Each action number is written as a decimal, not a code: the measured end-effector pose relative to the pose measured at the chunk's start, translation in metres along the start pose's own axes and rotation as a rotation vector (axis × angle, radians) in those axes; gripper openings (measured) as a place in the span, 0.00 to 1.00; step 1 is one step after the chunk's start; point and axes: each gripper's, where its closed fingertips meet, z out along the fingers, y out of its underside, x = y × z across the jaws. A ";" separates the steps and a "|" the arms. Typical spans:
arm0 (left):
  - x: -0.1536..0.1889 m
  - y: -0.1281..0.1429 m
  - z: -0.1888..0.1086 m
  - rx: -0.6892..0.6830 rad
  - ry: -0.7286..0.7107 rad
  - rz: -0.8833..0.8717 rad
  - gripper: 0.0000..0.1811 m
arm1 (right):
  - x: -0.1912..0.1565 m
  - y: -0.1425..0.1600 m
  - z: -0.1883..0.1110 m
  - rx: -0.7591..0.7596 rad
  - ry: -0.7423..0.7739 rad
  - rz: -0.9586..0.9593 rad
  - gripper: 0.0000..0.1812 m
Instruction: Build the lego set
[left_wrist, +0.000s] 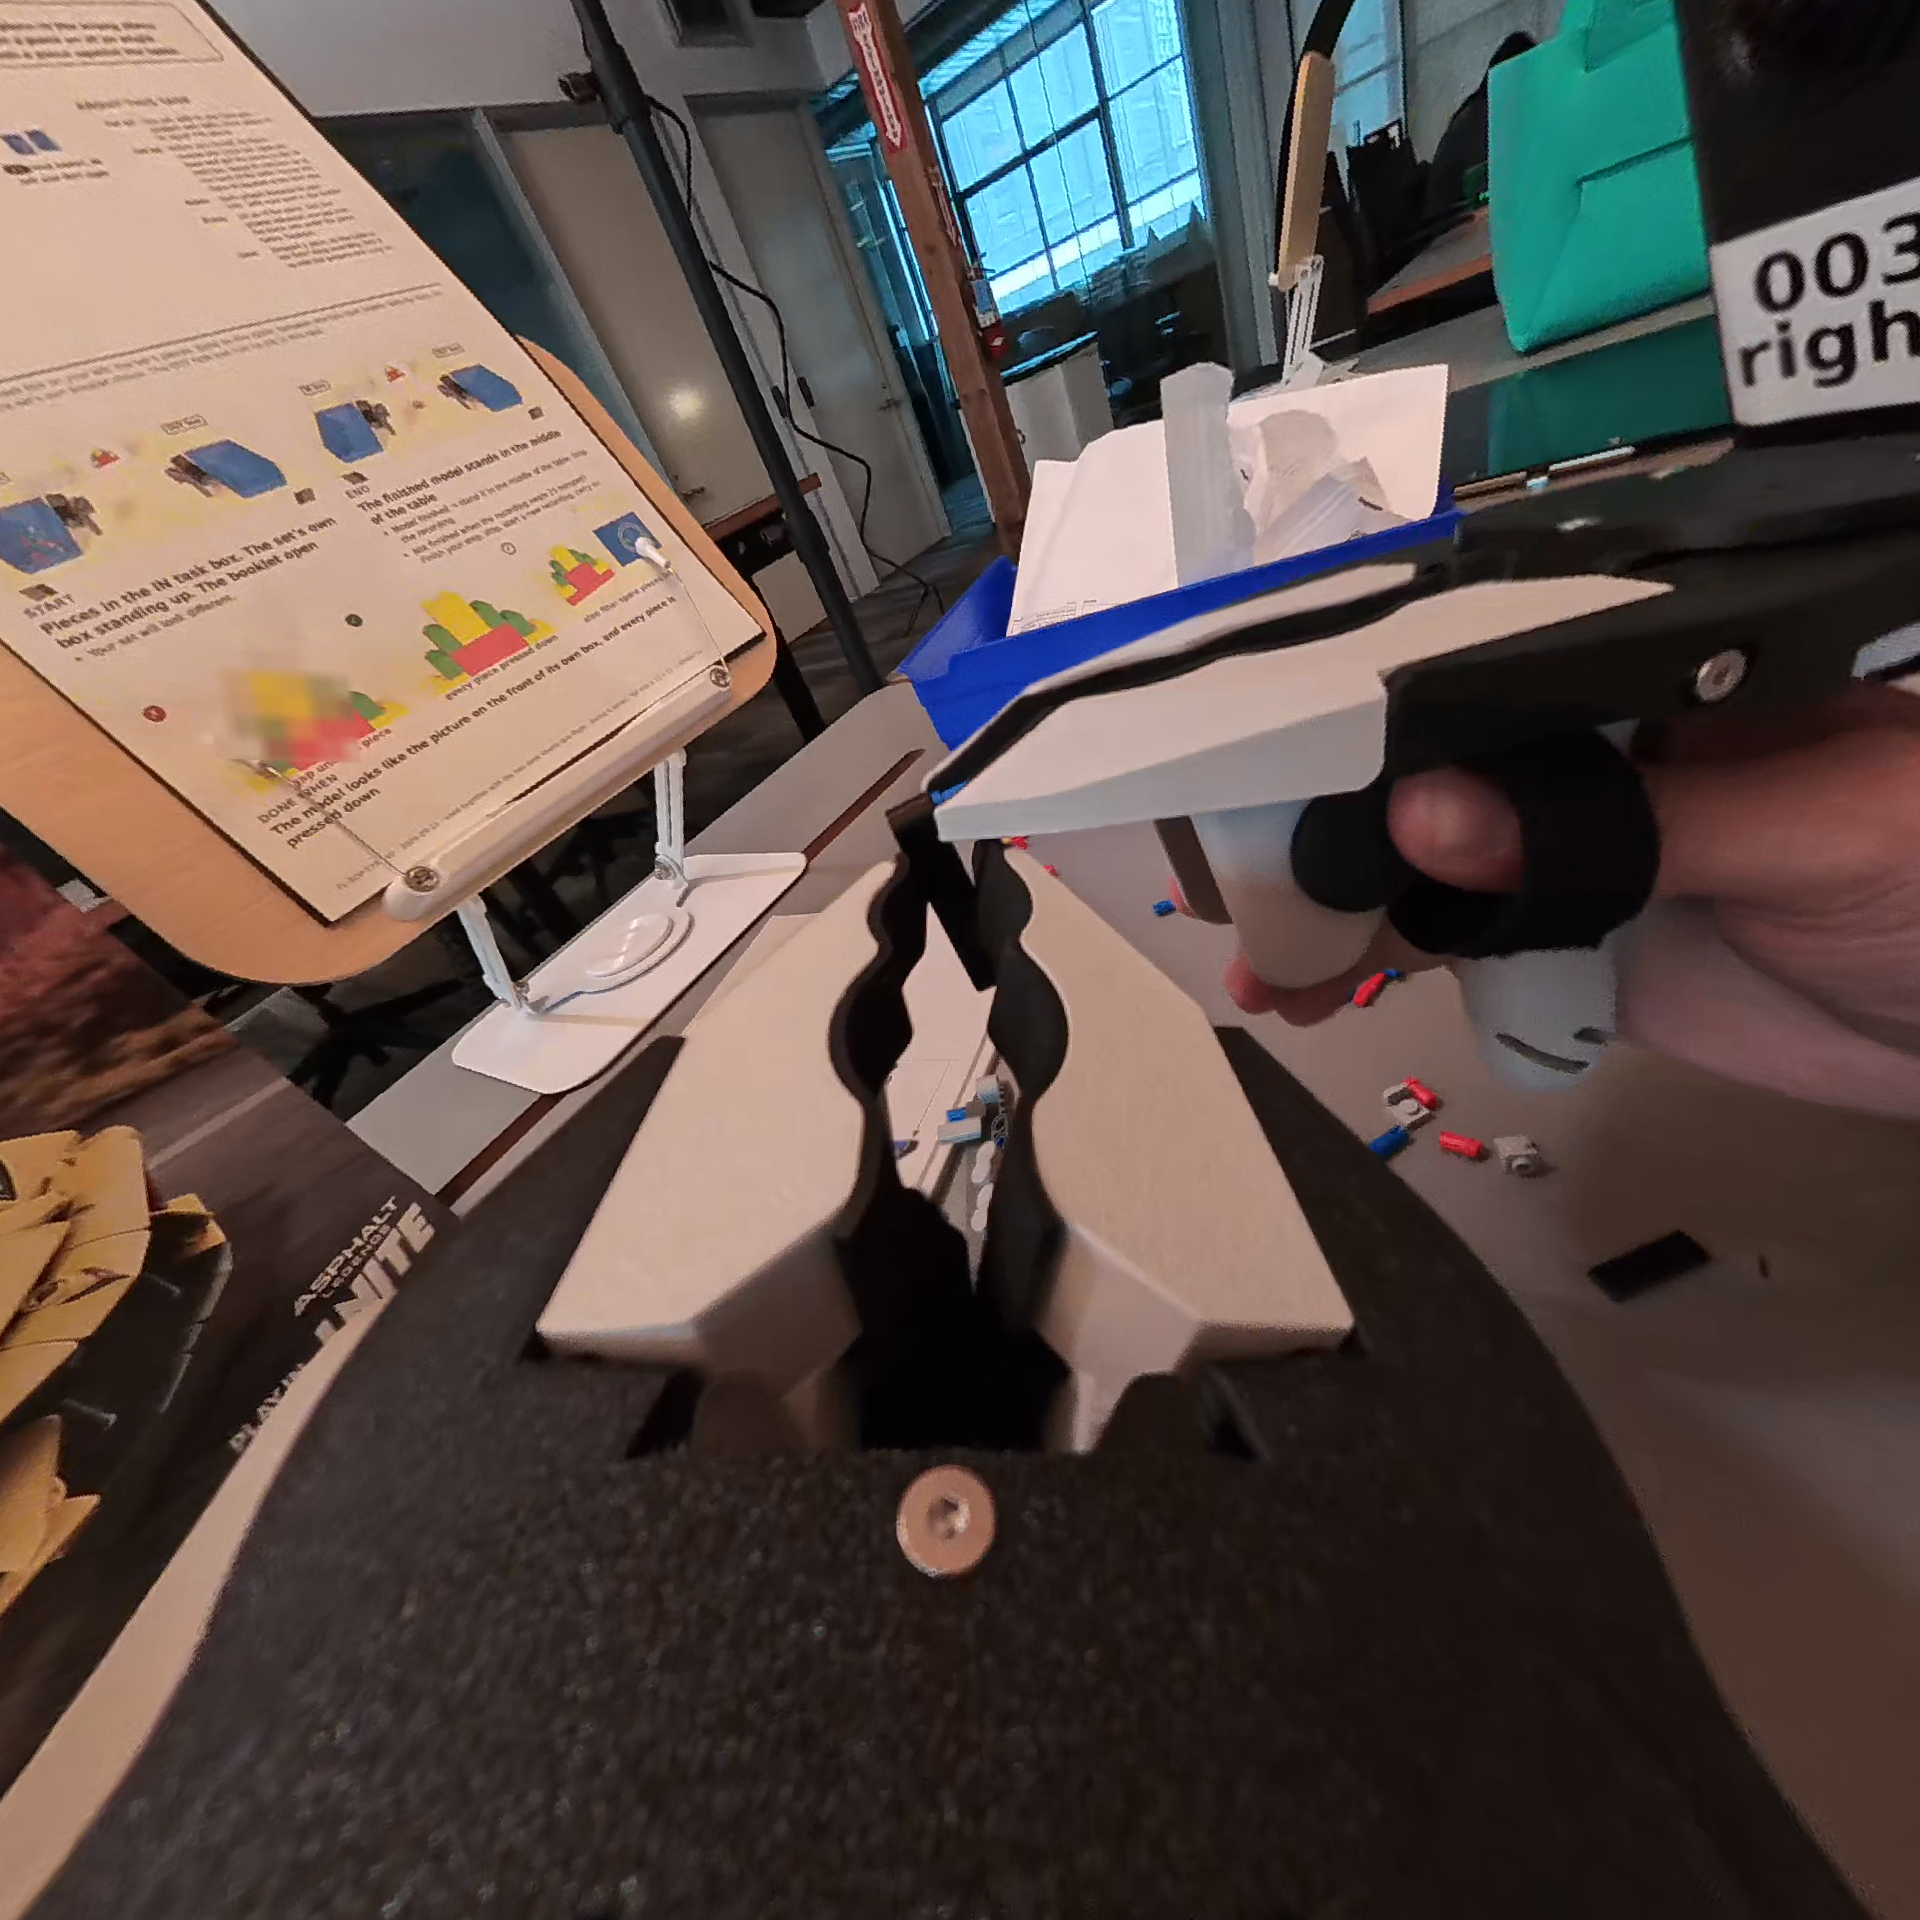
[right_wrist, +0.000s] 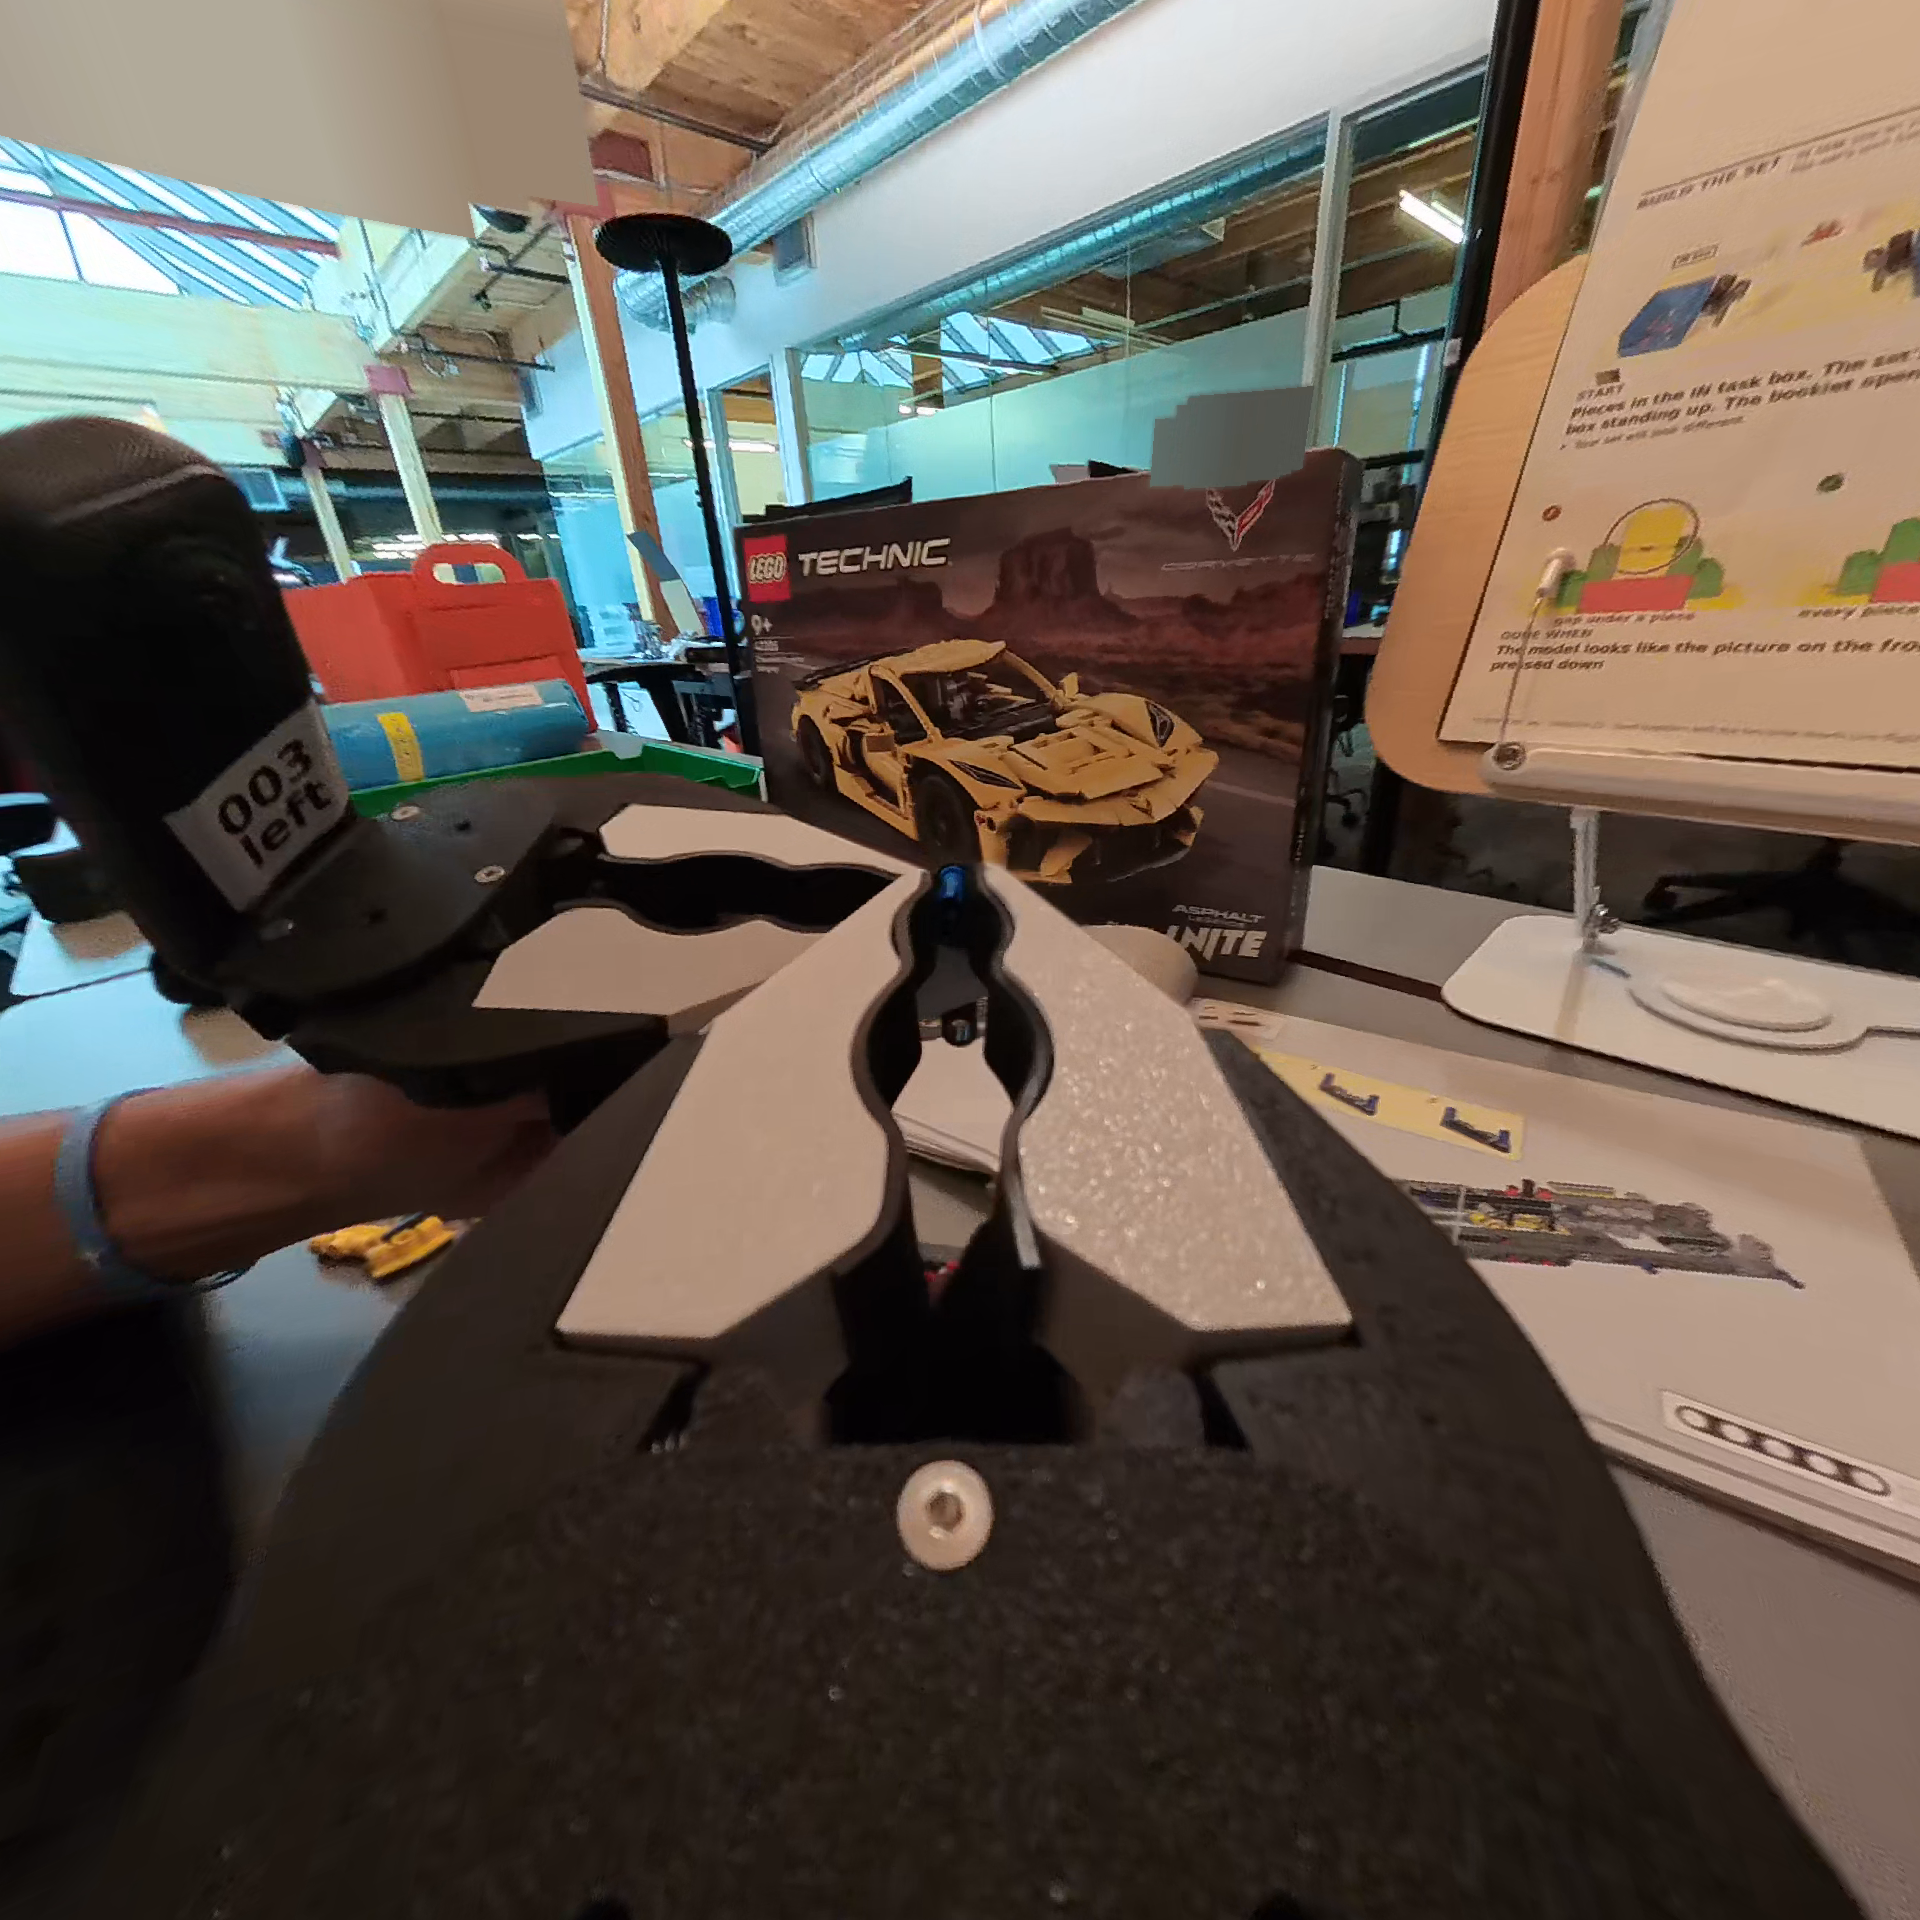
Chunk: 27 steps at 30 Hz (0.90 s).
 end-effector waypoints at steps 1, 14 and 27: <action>0.000 0.000 0.000 -0.002 0.000 0.011 0.05 | 0.000 0.000 0.000 0.003 -0.010 0.023 0.02; -0.005 0.019 0.008 -0.069 0.015 -0.134 0.04 | 0.009 0.014 0.000 -0.089 0.008 0.019 0.02; -0.011 0.023 0.008 -0.092 -0.014 -0.120 0.04 | 0.011 0.024 0.001 -0.145 0.042 -0.036 0.02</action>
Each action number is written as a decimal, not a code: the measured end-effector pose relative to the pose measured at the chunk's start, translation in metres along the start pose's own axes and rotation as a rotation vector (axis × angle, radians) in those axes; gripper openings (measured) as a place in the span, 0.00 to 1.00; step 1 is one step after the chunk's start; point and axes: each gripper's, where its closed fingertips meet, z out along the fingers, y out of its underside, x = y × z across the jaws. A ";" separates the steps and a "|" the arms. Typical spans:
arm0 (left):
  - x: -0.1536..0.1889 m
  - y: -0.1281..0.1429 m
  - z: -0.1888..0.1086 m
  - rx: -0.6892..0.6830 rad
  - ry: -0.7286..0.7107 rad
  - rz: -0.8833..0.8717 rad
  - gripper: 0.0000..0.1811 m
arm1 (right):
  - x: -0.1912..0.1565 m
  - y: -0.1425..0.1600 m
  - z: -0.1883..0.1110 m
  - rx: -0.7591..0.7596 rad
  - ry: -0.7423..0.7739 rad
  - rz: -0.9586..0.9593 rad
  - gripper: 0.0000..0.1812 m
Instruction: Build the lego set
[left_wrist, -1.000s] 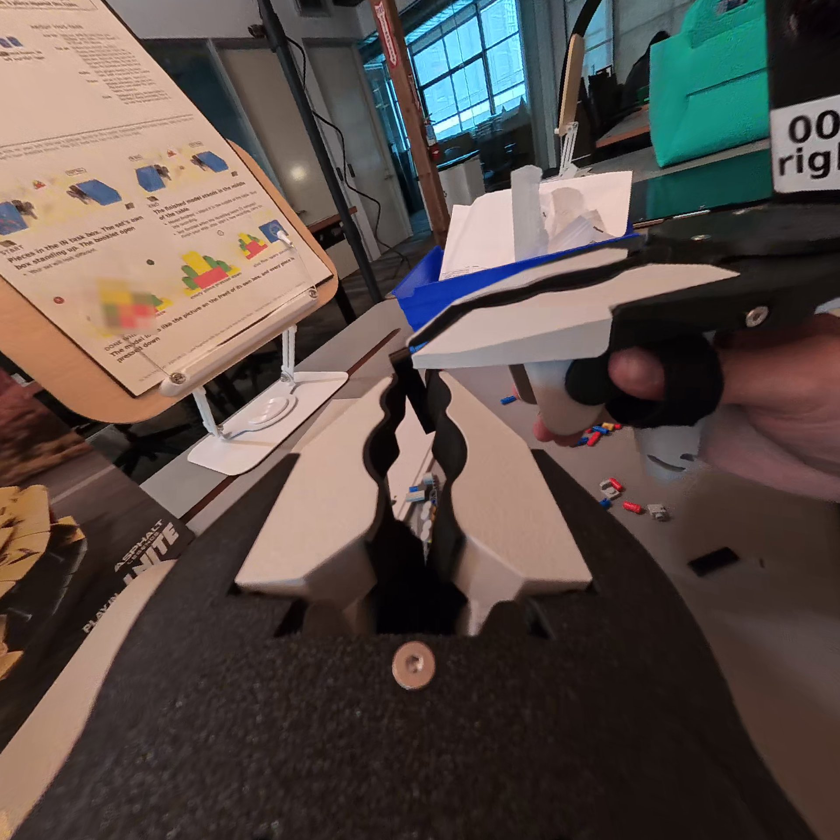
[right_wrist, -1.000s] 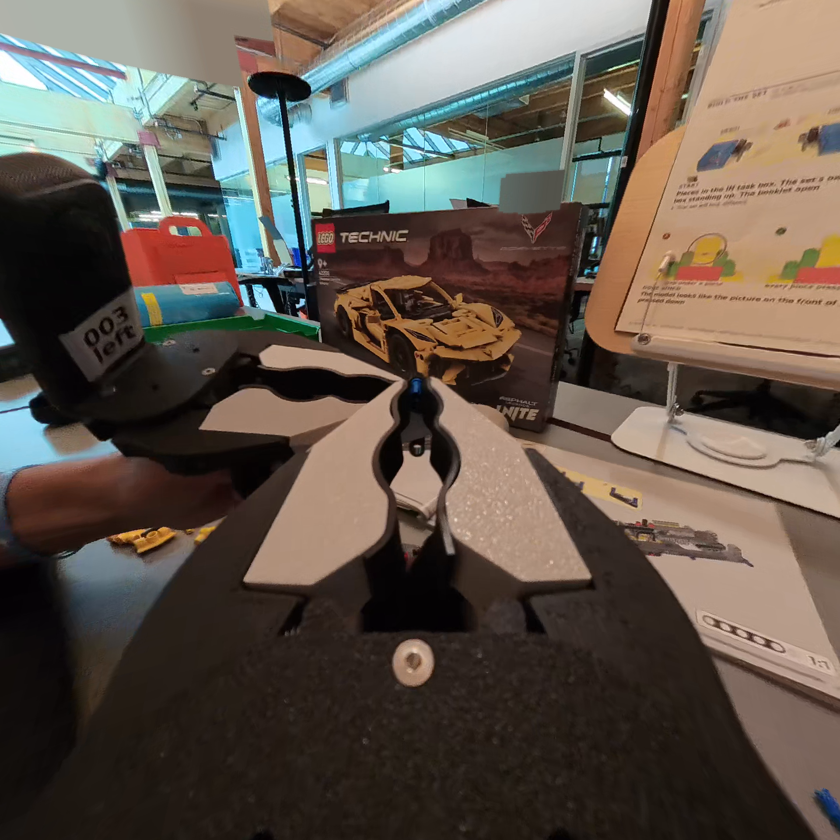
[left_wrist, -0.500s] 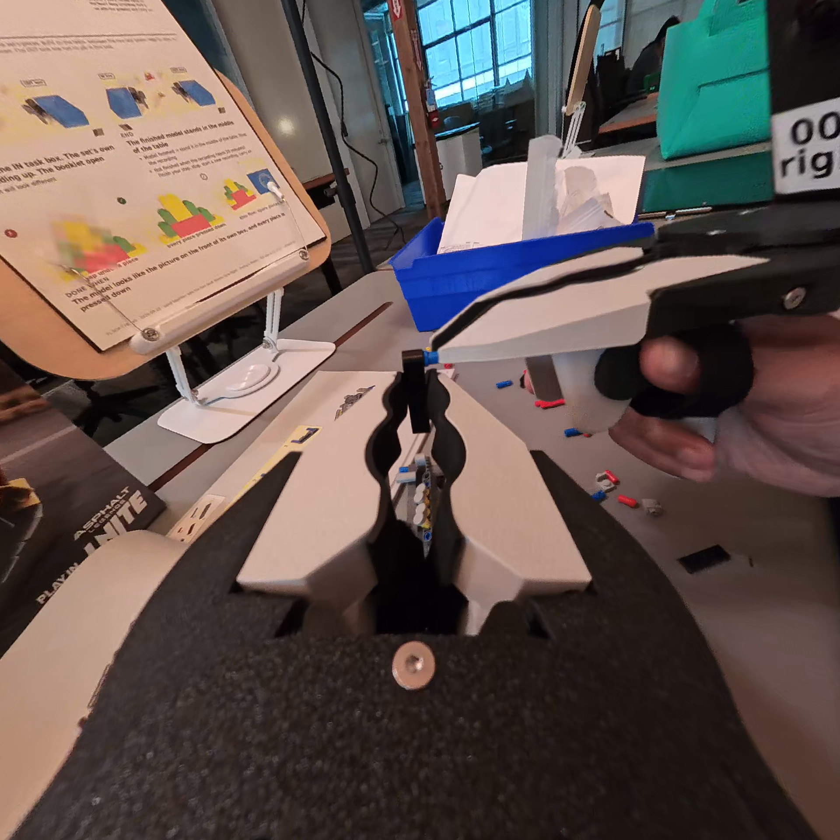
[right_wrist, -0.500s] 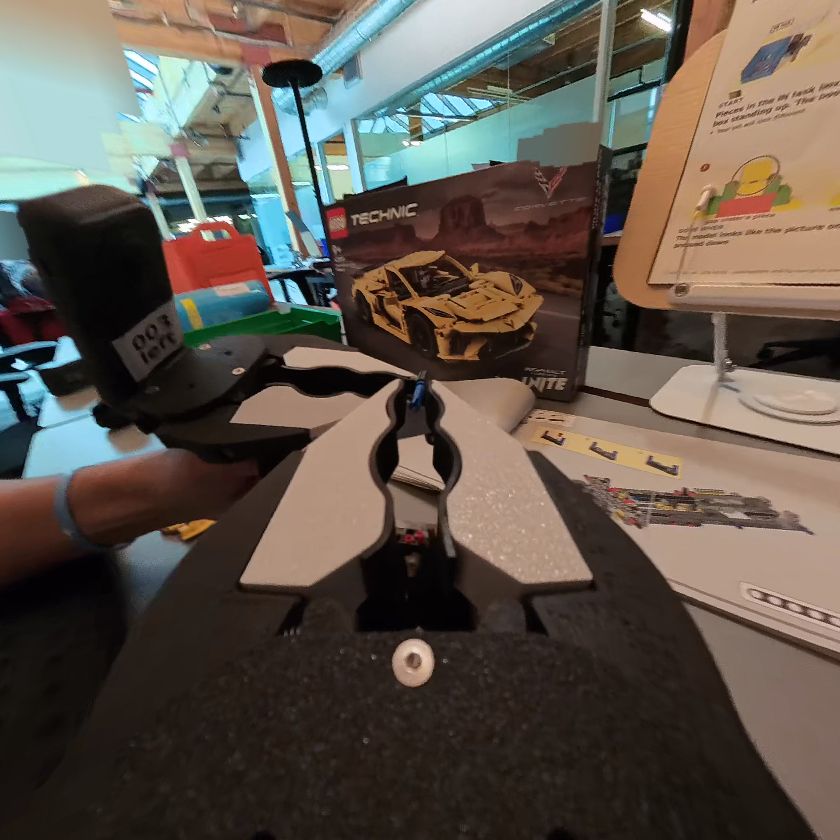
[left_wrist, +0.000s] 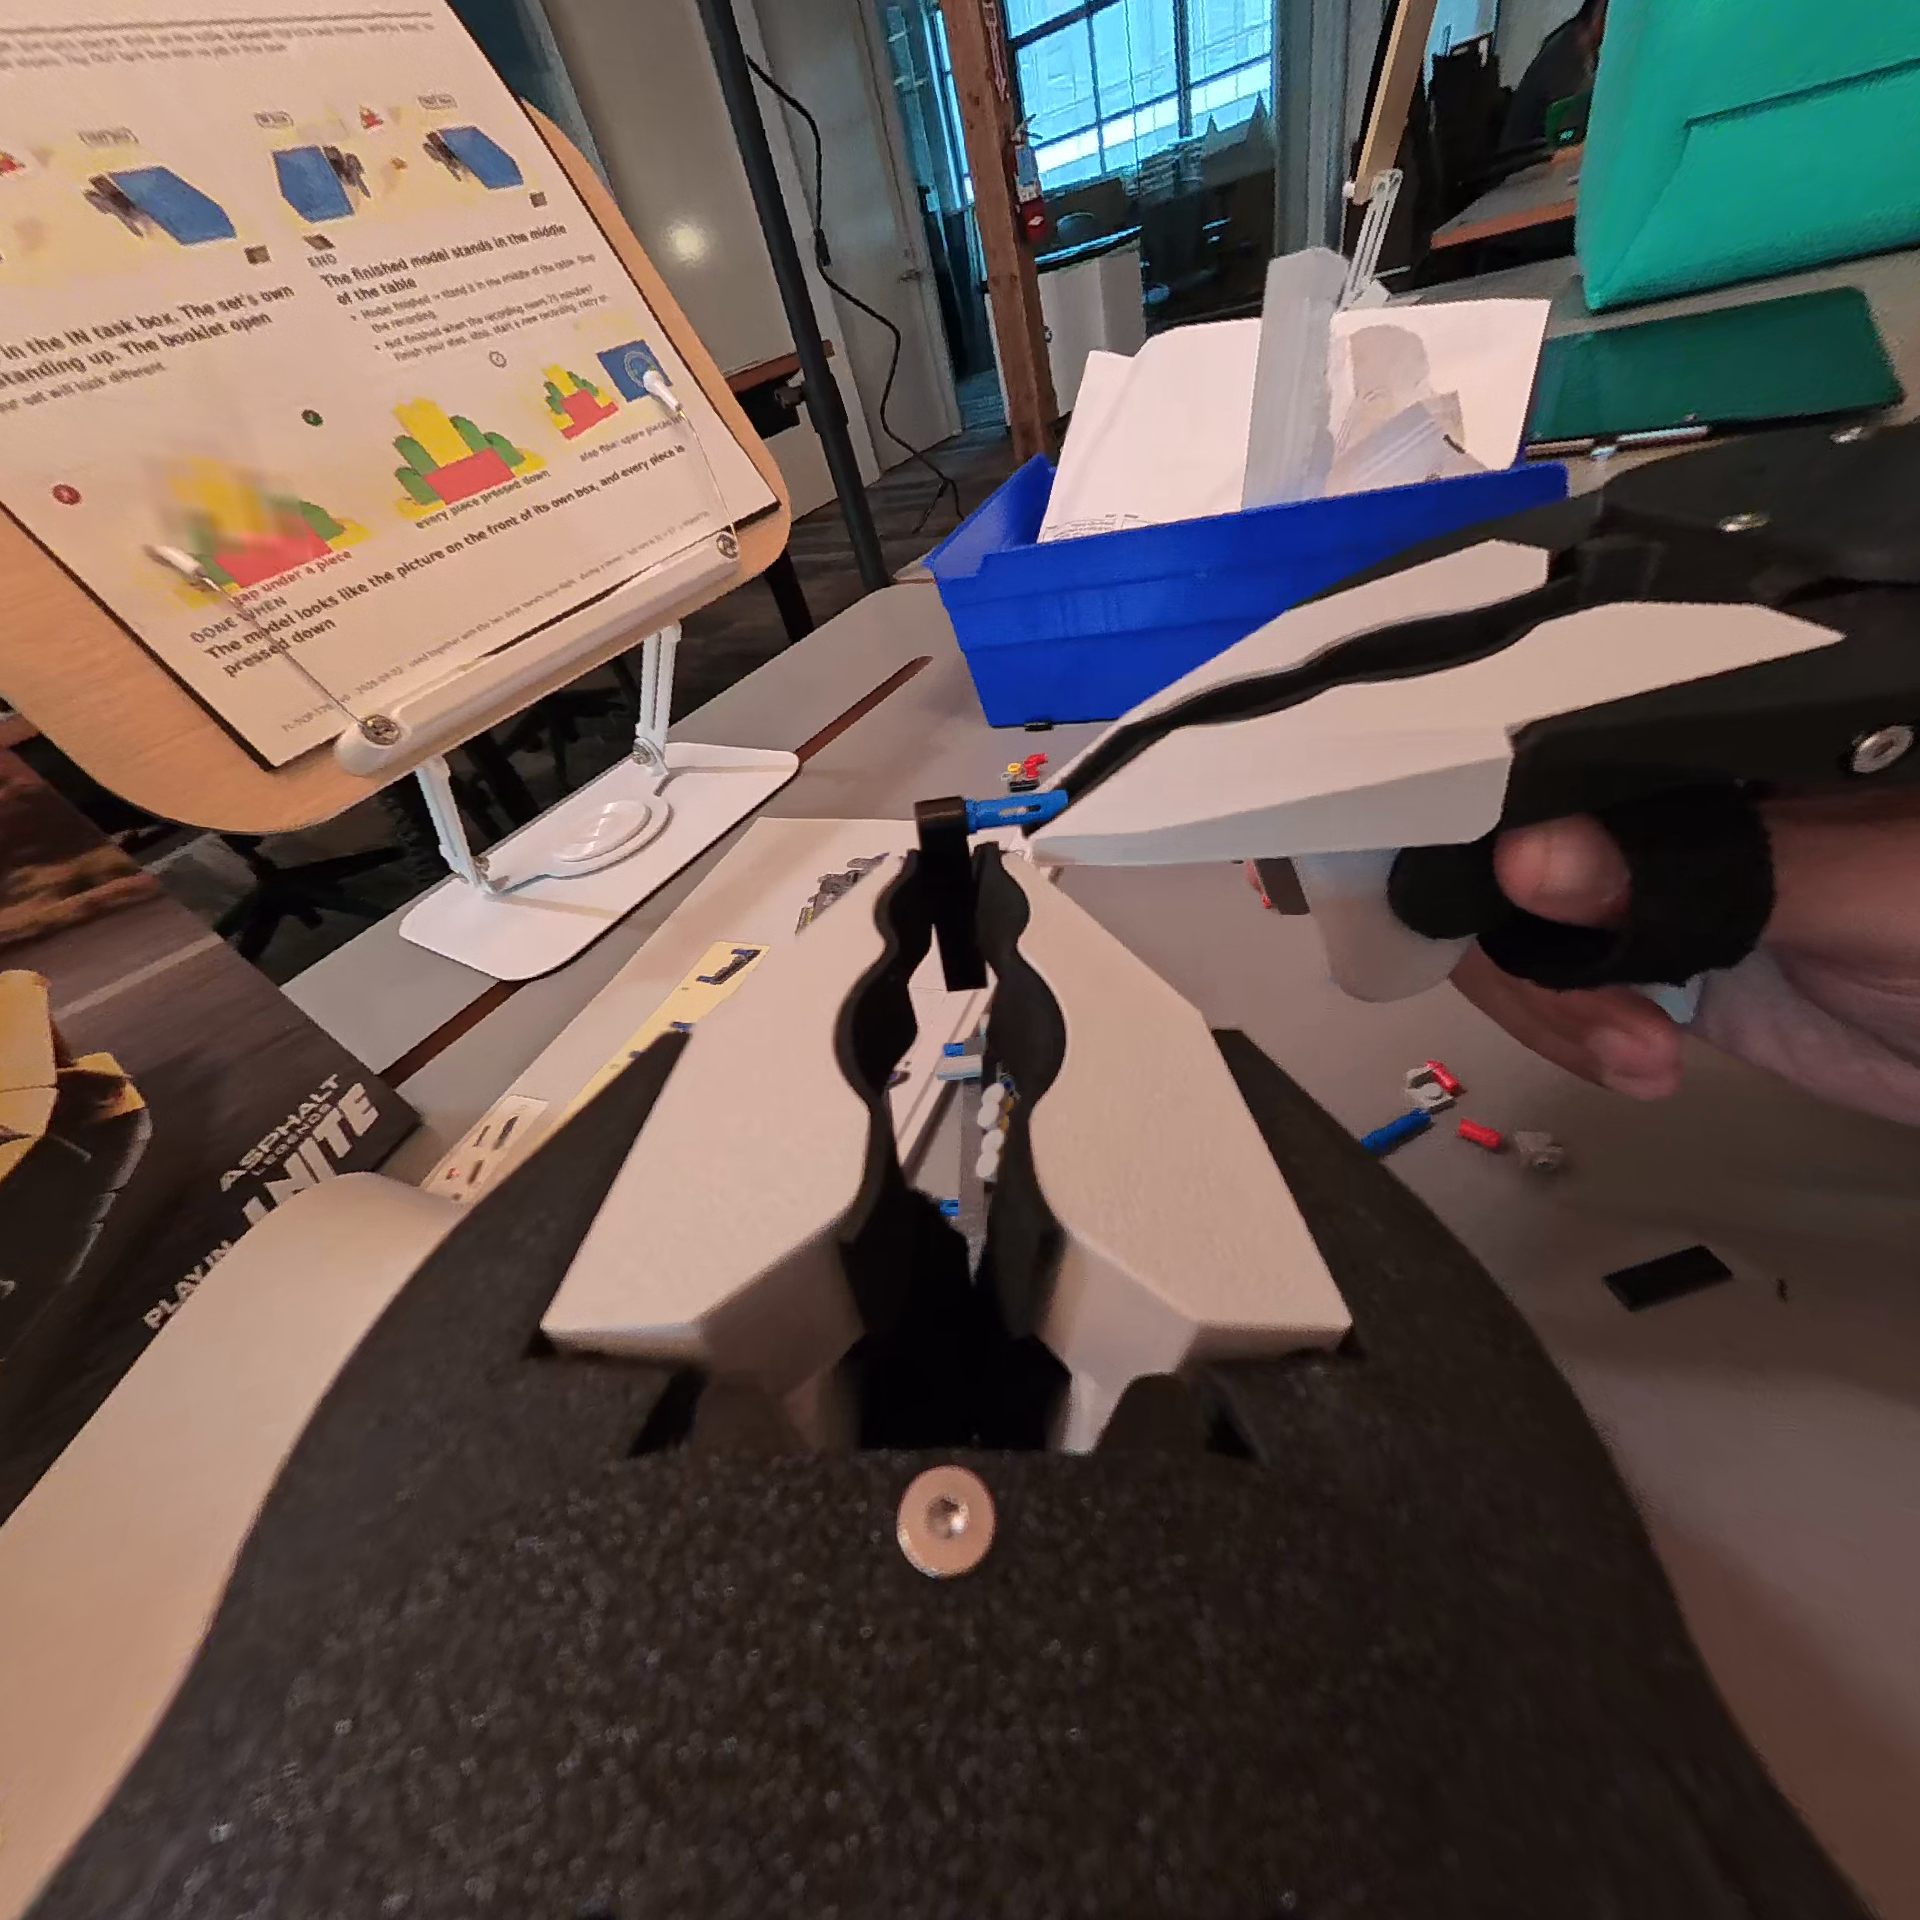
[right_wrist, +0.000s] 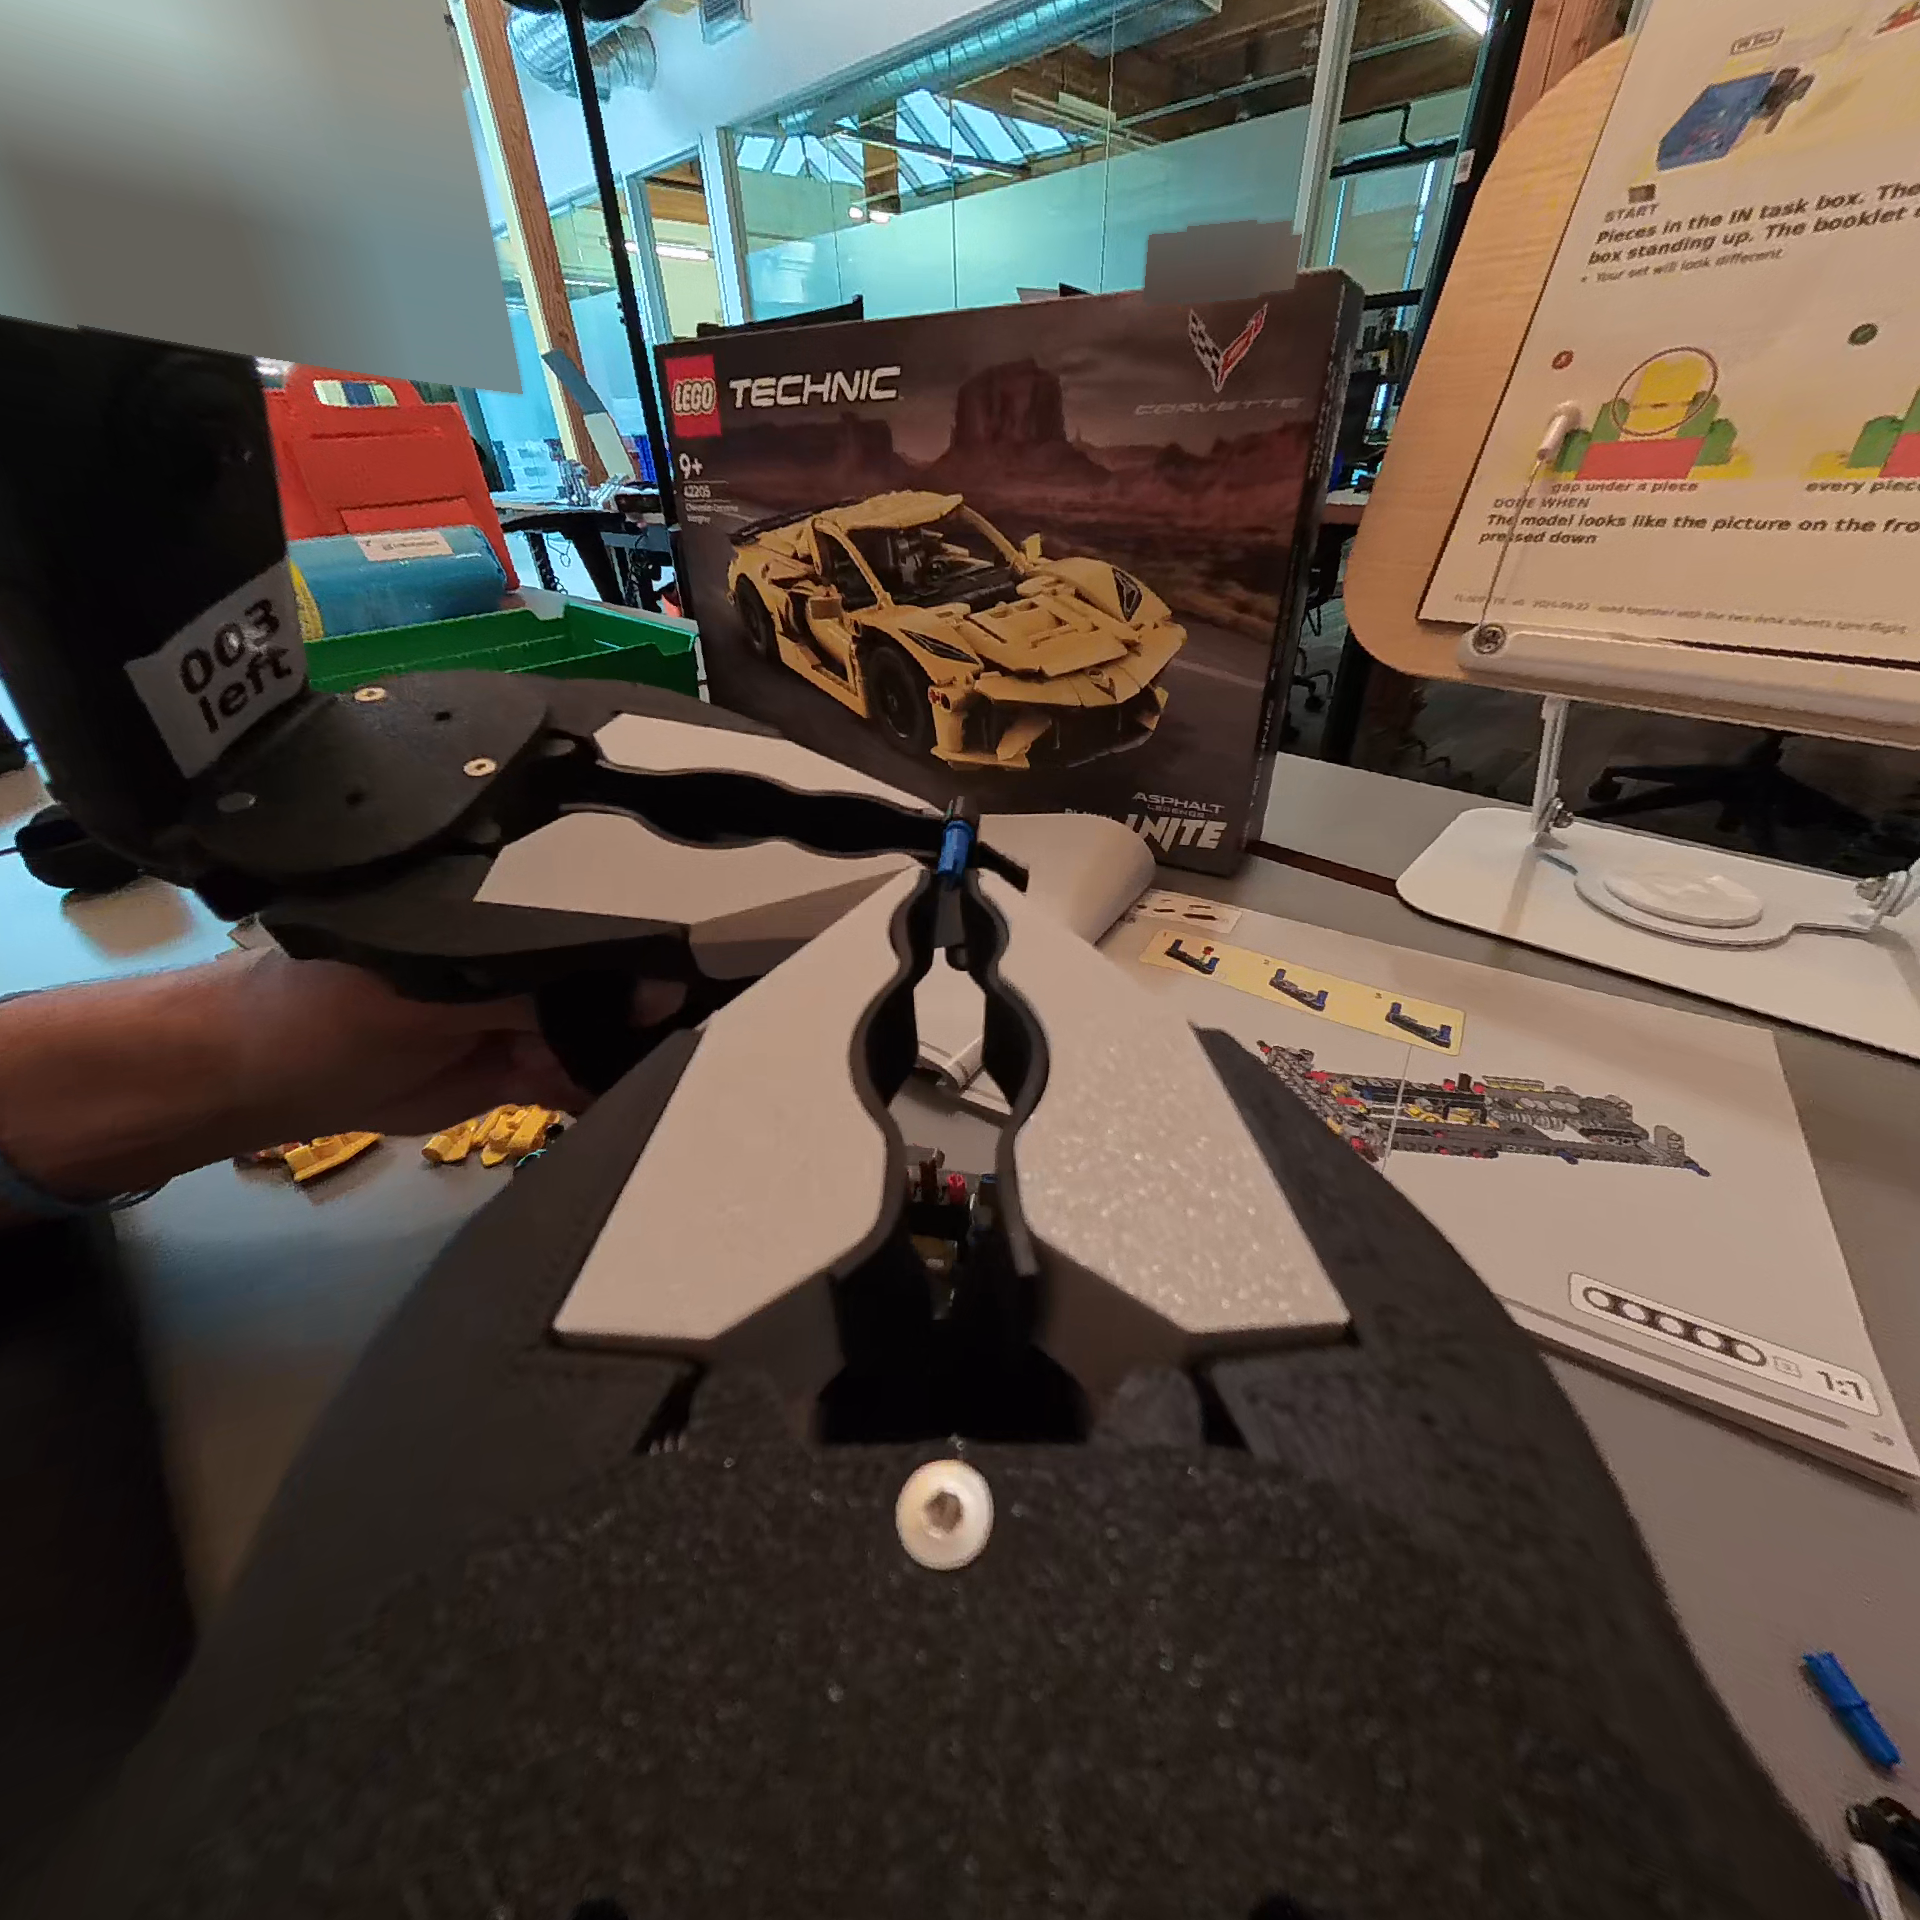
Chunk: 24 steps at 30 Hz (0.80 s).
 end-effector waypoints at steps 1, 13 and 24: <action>0.000 0.000 0.000 -0.002 -0.006 0.014 0.03 | 0.000 0.000 0.000 -0.002 0.001 -0.002 0.02; 0.001 0.004 -0.001 -0.037 -0.067 0.226 0.03 | -0.002 0.005 -0.002 -0.026 -0.057 0.088 0.01; -0.011 -0.016 -0.007 0.119 0.149 -0.430 0.03 | -0.005 -0.004 0.001 0.049 -0.122 0.158 0.17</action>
